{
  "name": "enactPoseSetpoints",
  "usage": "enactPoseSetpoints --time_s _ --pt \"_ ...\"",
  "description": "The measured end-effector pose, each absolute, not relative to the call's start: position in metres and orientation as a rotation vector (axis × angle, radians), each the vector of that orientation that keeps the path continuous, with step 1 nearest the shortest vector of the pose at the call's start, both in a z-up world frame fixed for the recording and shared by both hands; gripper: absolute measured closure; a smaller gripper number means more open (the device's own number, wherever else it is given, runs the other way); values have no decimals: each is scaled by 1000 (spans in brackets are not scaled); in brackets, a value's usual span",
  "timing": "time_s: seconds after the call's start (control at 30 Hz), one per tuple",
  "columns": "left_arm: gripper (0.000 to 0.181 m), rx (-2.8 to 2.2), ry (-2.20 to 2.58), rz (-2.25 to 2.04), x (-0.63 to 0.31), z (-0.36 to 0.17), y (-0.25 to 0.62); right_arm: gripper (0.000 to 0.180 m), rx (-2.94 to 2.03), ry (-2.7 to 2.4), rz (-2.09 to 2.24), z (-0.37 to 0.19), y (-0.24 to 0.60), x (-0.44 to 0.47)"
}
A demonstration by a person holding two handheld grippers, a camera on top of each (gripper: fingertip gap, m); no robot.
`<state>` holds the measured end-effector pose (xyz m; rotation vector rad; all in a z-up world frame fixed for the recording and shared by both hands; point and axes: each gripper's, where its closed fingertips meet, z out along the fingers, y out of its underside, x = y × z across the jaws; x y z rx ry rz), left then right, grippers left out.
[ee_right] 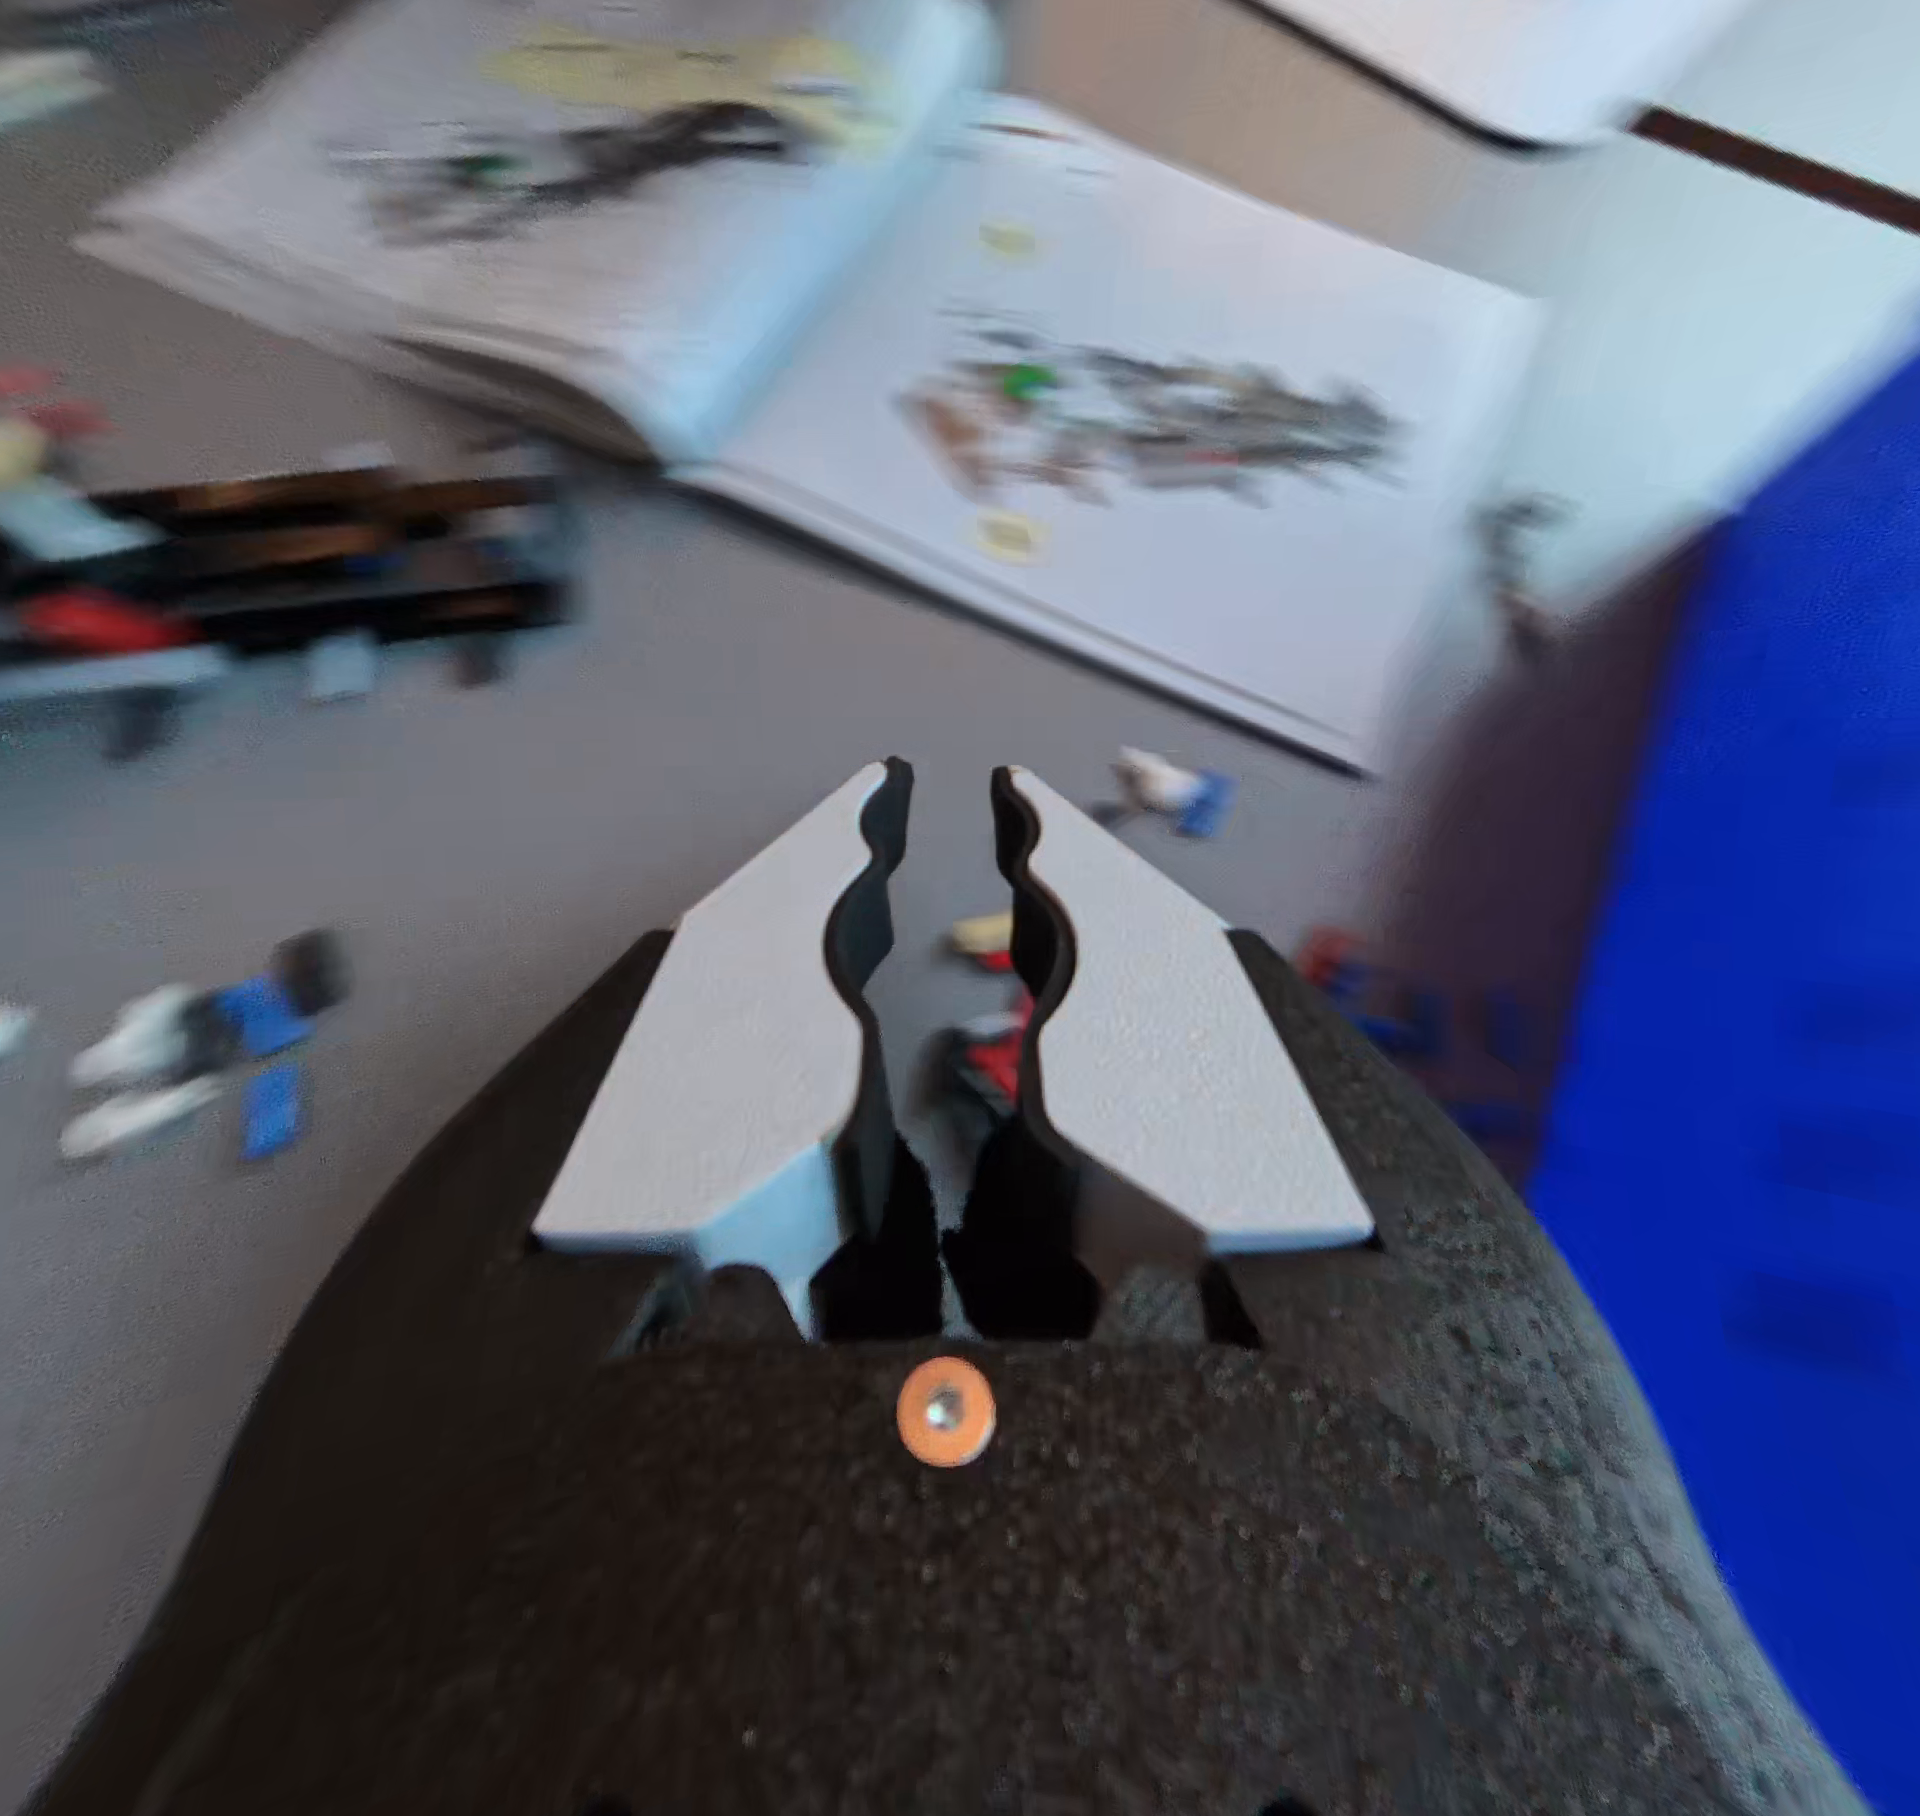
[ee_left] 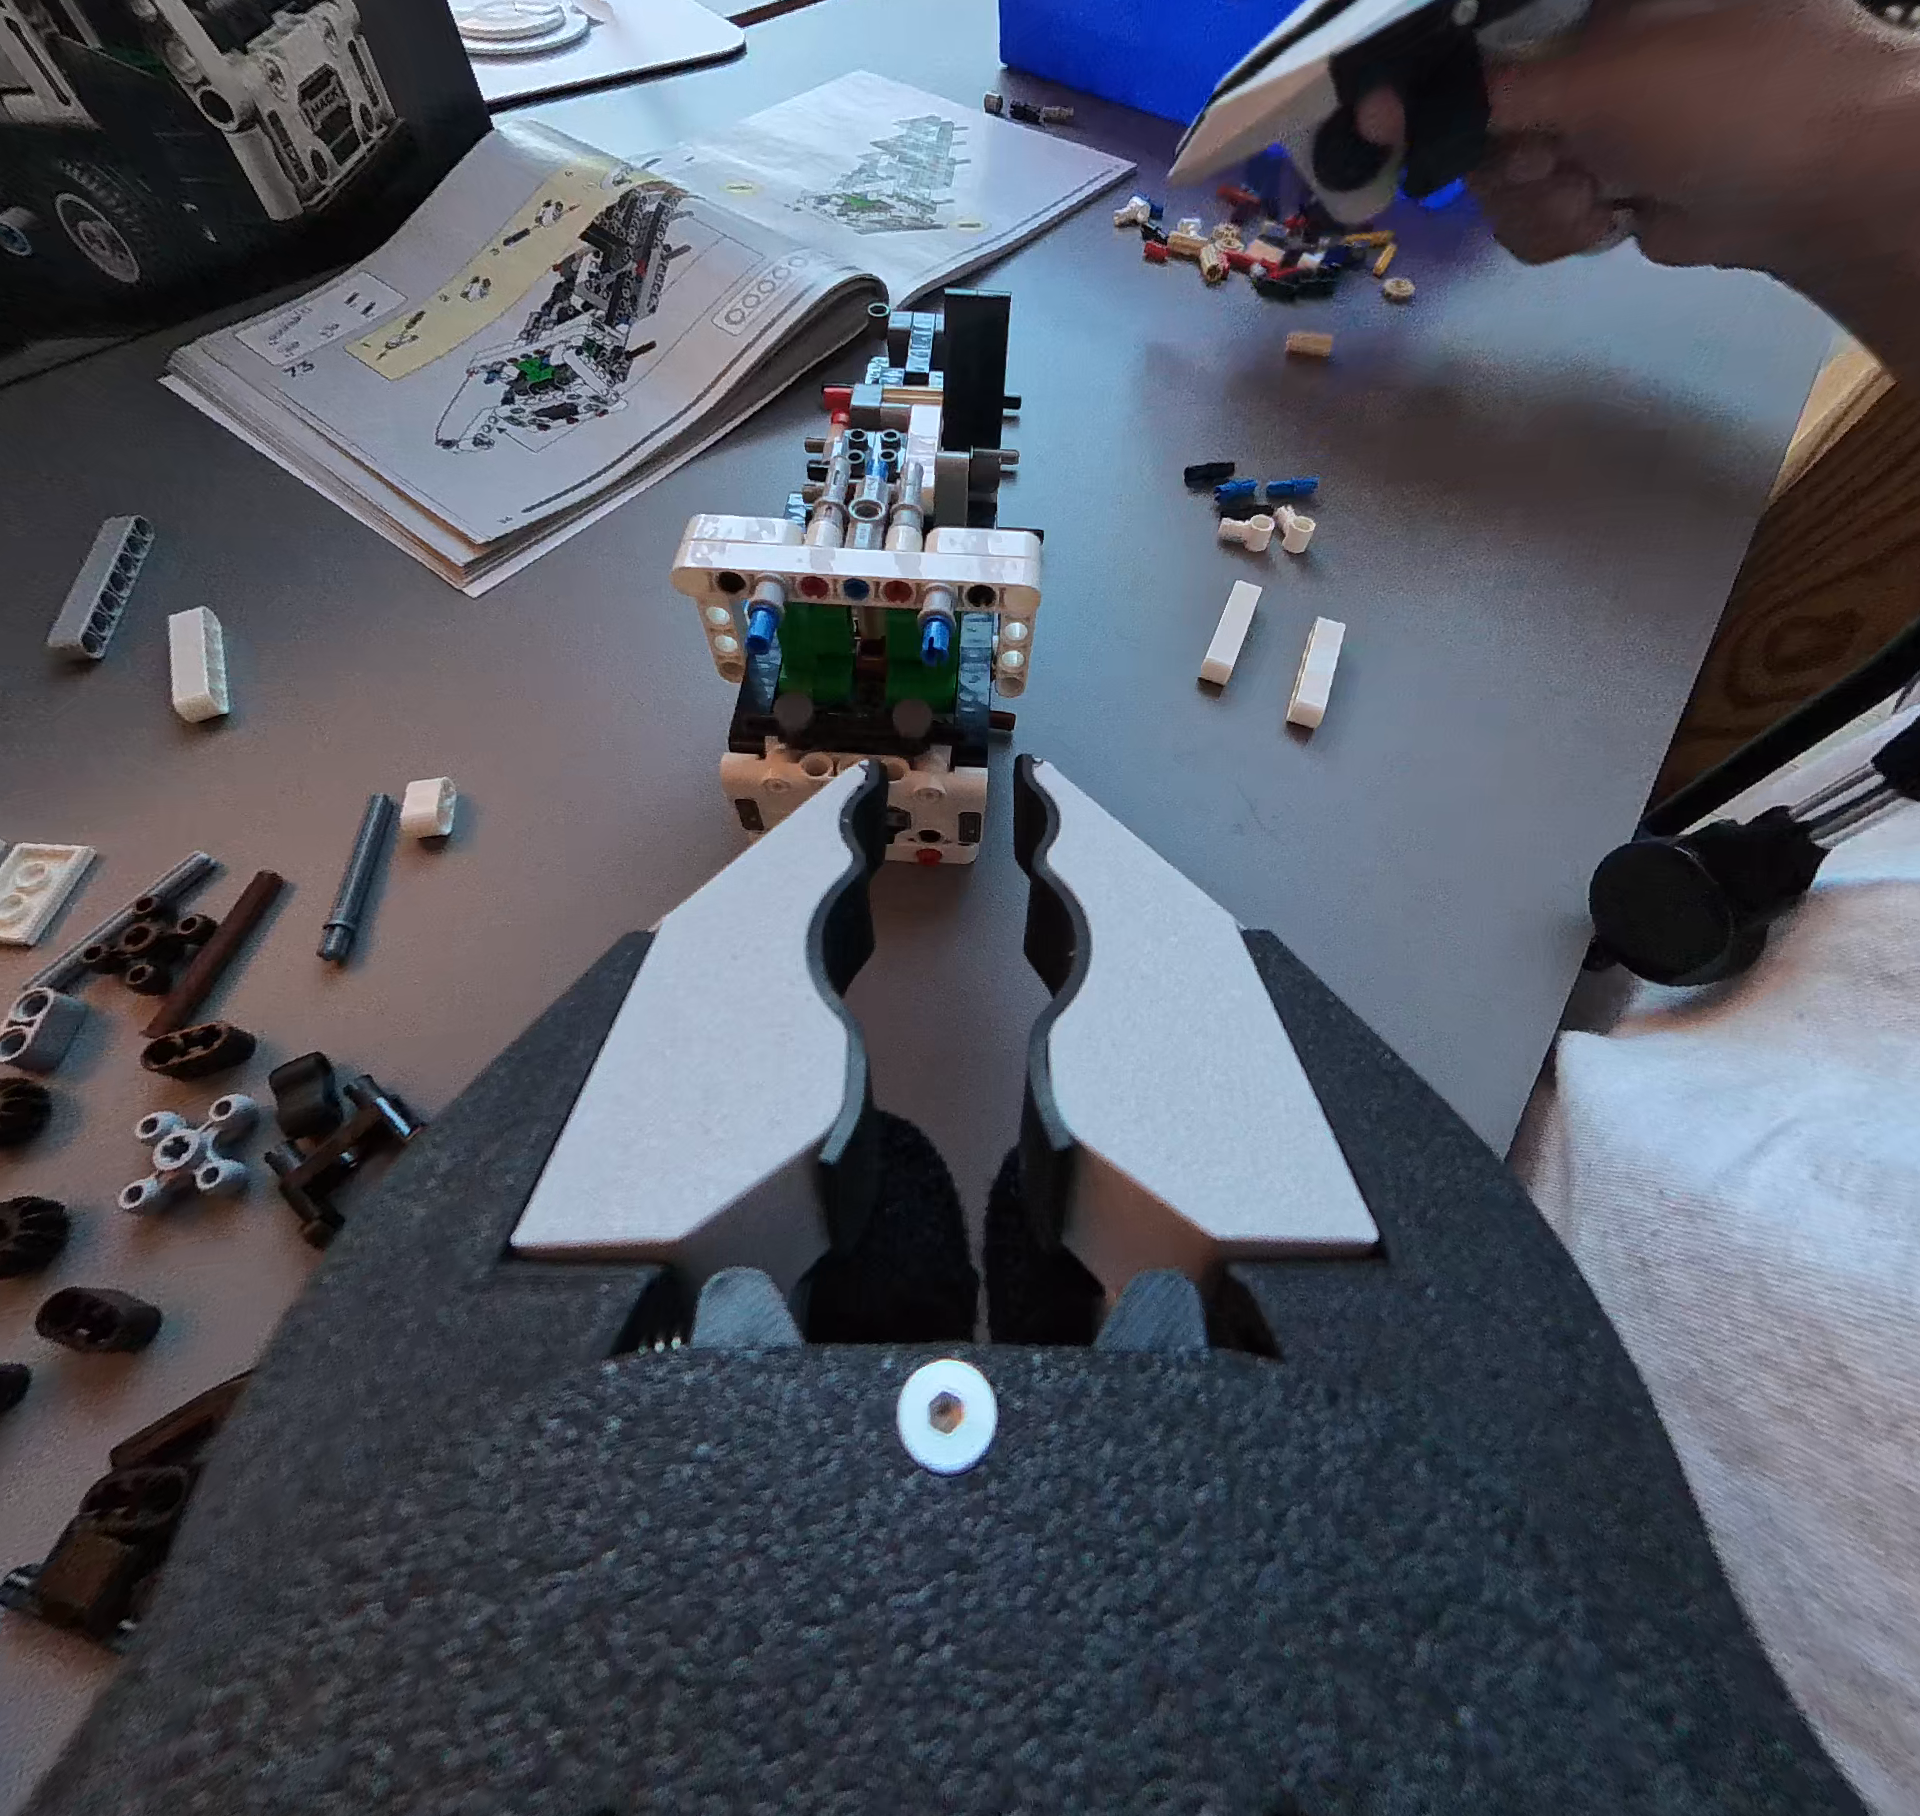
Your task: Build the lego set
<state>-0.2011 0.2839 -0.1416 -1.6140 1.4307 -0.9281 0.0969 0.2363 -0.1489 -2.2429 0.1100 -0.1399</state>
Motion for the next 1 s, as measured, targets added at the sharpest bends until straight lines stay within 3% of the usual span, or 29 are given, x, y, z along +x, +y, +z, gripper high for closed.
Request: enactPoseSetpoints --time_s 0.03,0.37,0.5,0.63,0.83,1.0 --pt "160 -1615 1432 -928 -201 -142 284 164 -2248 217 -209 -151 231 119" --pt "159 -1619 1433 -928 -201 -142 284 164 -2371 302 -135 -184 236 132" --pt "159 -1621 1432 -927 -201 -143 284 175 -2397 271 -180 -185 236 131" --pt "159 -1618 1431 -929 -201 -142 284 175 -2362 185 -243 -172 238 125" --pt "159 -1617 1435 -928 -201 -142 284 175 -2251 -508 220 -148 225 -14" --pt "159 -1614 1437 -927 -201 -142 283 176 -2362 -578 287 -171 205 -33"
